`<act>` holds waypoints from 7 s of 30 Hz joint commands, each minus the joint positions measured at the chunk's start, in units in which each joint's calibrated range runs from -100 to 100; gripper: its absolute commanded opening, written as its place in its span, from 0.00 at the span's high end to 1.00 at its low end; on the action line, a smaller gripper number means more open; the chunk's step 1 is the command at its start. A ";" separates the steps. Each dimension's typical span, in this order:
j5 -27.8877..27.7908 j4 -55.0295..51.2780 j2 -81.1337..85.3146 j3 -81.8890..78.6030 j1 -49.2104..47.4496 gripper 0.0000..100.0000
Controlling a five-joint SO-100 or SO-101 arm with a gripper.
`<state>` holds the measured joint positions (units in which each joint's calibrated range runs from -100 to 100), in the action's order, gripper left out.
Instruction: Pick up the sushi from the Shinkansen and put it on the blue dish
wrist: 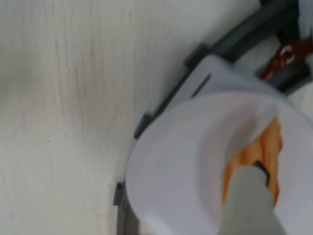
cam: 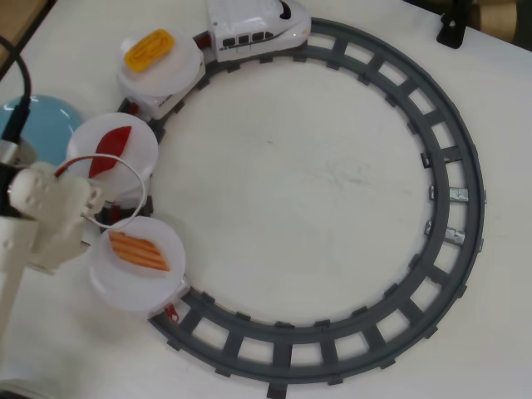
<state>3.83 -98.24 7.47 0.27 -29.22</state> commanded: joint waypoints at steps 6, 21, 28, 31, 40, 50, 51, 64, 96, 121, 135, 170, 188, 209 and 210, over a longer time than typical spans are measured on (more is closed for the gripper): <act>1.40 -0.66 -0.37 -0.54 0.87 0.76; 1.45 14.12 -0.46 -11.46 0.61 0.77; 1.45 19.98 -7.84 -11.37 0.79 0.81; 2.29 20.15 -13.23 -6.14 1.49 0.91; 2.66 9.36 -16.30 19.92 1.40 0.97; 2.50 1.46 -16.30 31.29 -4.94 0.97; 2.50 1.46 -16.30 31.29 -5.73 0.97; 2.92 0.70 -16.30 30.83 -18.49 0.97; -0.53 3.25 -54.62 63.39 -27.21 0.97; -2.10 1.72 -66.90 78.99 -25.53 0.73; -2.36 -1.00 -51.47 71.14 -23.86 0.73; -2.57 18.19 43.18 -39.14 -24.65 0.97; -4.72 34.58 63.58 -79.81 -24.74 0.97; -4.67 28.21 88.72 -93.15 -24.04 0.97; -4.77 27.62 90.13 -93.51 -24.04 0.97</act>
<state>-0.98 -68.74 94.69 -92.59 -53.82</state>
